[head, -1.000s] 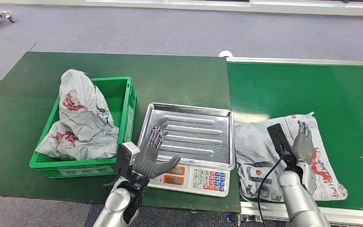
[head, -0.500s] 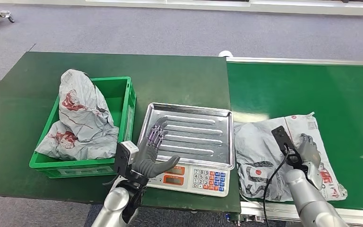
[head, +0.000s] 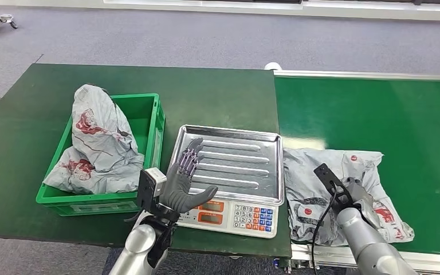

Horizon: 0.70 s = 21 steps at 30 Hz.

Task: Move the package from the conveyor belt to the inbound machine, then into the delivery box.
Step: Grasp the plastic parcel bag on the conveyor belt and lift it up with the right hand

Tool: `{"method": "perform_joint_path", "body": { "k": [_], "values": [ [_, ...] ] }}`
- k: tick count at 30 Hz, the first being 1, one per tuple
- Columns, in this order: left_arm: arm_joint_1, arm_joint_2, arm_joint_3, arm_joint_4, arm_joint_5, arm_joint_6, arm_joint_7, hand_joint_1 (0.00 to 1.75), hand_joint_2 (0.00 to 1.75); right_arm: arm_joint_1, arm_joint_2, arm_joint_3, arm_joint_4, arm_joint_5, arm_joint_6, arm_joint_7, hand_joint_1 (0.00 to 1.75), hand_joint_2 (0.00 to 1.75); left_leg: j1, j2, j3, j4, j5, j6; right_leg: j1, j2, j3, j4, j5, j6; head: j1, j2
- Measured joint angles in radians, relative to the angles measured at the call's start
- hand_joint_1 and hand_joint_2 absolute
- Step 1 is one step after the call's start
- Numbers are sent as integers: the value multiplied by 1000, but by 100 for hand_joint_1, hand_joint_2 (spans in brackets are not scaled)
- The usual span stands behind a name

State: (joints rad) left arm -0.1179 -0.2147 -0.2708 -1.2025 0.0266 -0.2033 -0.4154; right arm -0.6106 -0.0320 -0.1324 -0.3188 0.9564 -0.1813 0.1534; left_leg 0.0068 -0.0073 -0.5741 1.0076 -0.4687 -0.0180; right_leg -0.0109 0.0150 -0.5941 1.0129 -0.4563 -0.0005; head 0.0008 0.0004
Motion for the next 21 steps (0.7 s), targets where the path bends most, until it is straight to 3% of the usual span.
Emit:
{"method": "perform_joint_path", "body": {
  "k": [8, 9, 12, 13, 17, 21],
  "values": [
    [-4, 2, 0, -1, 6, 0, 2, 0, 175, 5, 15, 3, 13, 20, 35, 4, 0, 175, 0, 0, 7, 0, -1, 1, 0, 0, 7, 0, -1, 1, 0, 0],
    [-4, 2, 0, -1, 8, 0, 3, 0, 175, 7, 18, 4, 14, 23, 35, 4, 13, 175, 0, 0, 8, 0, -1, 1, 0, 0, 8, 0, -1, 1, 0, 0],
    [-5, 3, 0, -2, 12, 0, 2, 0, 175, 12, 24, 4, 16, 26, 34, -2, 144, 175, 0, 0, 9, 0, -1, 1, 0, 0, 9, 0, -1, 1, 0, 0],
    [-5, 4, 0, -2, 12, 0, 2, 0, 175, 13, 25, 4, 16, 26, 33, -4, 175, 175, 0, 0, 9, 0, -1, 1, 0, 0, 10, 0, -1, 1, 0, 0],
    [-4, 6, 0, -3, 13, 1, 1, 0, 175, 15, 27, 3, 16, 19, -14, -32, 175, 175, 0, 0, 9, 0, -1, 1, 0, 0, 10, 0, -1, 1, 0, 0],
    [10, 15, 2, -18, 11, 14, -9, 0, 175, 34, 30, -22, -3, -41, -295, -218, 175, 175, 0, 0, 7, 0, 0, 1, -1, 0, 8, 0, 0, 1, 0, 0]
  ]
}}
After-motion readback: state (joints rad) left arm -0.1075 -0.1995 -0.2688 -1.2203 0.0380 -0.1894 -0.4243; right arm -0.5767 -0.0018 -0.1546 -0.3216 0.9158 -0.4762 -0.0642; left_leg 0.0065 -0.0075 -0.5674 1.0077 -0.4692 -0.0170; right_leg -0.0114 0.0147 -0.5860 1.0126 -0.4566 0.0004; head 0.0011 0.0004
